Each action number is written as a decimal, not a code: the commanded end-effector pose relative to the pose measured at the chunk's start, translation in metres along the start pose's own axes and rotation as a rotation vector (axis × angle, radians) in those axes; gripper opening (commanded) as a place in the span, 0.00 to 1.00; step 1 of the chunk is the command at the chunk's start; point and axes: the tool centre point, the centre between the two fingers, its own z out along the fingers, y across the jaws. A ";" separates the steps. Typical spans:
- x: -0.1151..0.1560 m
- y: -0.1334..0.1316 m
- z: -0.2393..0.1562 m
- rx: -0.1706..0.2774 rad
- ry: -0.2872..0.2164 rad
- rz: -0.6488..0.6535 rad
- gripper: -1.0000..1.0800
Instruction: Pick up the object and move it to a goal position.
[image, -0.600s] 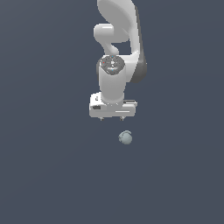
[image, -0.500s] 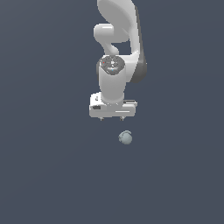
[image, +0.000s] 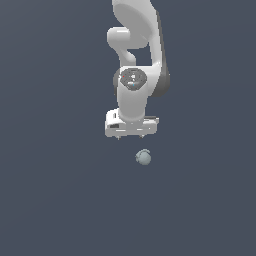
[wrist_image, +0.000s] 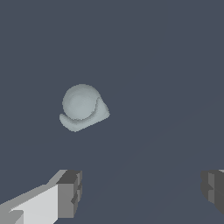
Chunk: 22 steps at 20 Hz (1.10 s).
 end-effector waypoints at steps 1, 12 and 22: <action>0.000 0.000 0.000 -0.001 0.000 -0.004 0.96; 0.010 -0.010 0.009 -0.003 0.009 -0.072 0.96; 0.041 -0.046 0.039 -0.007 0.043 -0.310 0.96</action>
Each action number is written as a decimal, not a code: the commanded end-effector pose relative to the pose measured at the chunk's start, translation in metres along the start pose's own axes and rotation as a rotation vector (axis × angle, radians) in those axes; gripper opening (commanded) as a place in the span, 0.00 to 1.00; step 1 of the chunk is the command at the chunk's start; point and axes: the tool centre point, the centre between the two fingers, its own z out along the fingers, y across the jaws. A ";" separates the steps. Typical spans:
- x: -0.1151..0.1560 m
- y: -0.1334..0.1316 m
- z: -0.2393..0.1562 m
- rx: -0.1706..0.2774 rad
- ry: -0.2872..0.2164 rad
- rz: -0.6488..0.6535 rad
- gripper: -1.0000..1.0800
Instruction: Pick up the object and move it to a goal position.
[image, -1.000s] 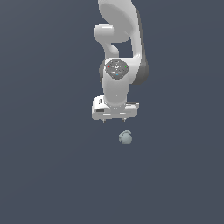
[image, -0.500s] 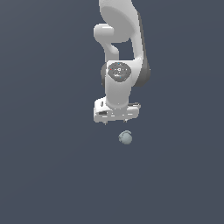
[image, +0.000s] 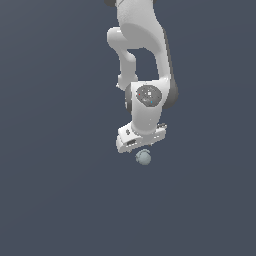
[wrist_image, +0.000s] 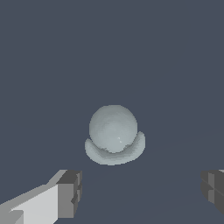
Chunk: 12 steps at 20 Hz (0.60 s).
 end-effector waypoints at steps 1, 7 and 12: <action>0.009 -0.007 0.008 0.000 0.009 -0.056 0.96; 0.020 -0.017 0.018 0.000 0.021 -0.130 0.96; 0.020 -0.017 0.019 0.001 0.021 -0.133 0.96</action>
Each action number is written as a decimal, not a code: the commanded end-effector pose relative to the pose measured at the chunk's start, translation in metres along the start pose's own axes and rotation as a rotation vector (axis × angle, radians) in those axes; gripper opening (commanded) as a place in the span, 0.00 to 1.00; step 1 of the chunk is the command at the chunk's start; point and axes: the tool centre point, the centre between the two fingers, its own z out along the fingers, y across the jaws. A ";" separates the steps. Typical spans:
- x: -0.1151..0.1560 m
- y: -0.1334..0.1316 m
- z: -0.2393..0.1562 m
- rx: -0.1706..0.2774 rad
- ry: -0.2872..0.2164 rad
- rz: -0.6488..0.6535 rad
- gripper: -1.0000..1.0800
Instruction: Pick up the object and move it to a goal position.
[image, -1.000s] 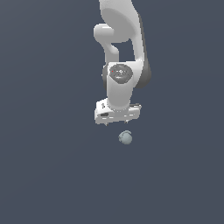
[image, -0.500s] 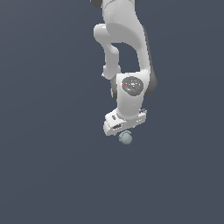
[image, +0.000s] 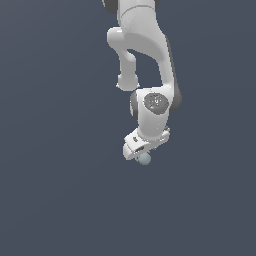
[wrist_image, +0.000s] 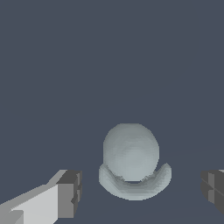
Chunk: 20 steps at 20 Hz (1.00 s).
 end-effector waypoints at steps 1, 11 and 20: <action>0.000 0.000 0.001 0.000 0.000 0.000 0.96; 0.000 0.000 0.044 0.000 0.002 -0.005 0.96; 0.001 0.000 0.050 -0.001 0.002 -0.006 0.00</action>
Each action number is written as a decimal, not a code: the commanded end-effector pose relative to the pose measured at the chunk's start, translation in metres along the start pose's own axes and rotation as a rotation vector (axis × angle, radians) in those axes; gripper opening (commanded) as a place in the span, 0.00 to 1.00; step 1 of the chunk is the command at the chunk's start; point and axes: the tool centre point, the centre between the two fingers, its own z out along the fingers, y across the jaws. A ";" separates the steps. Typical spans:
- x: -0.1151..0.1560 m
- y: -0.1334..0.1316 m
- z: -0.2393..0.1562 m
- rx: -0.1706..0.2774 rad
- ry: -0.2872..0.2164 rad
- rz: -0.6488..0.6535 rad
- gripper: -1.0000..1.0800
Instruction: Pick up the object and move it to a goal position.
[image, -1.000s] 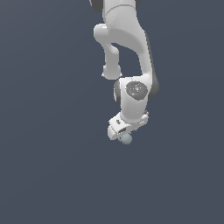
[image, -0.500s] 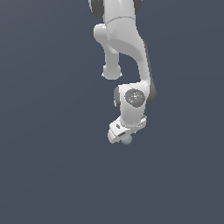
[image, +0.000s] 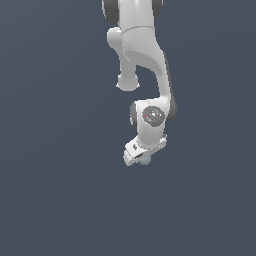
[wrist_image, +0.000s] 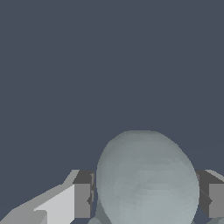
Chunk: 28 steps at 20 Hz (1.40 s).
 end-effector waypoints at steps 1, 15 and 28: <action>0.000 0.000 0.000 0.000 0.000 0.000 0.00; 0.000 -0.013 -0.015 0.000 0.000 0.000 0.00; 0.003 -0.097 -0.111 -0.002 0.000 -0.001 0.00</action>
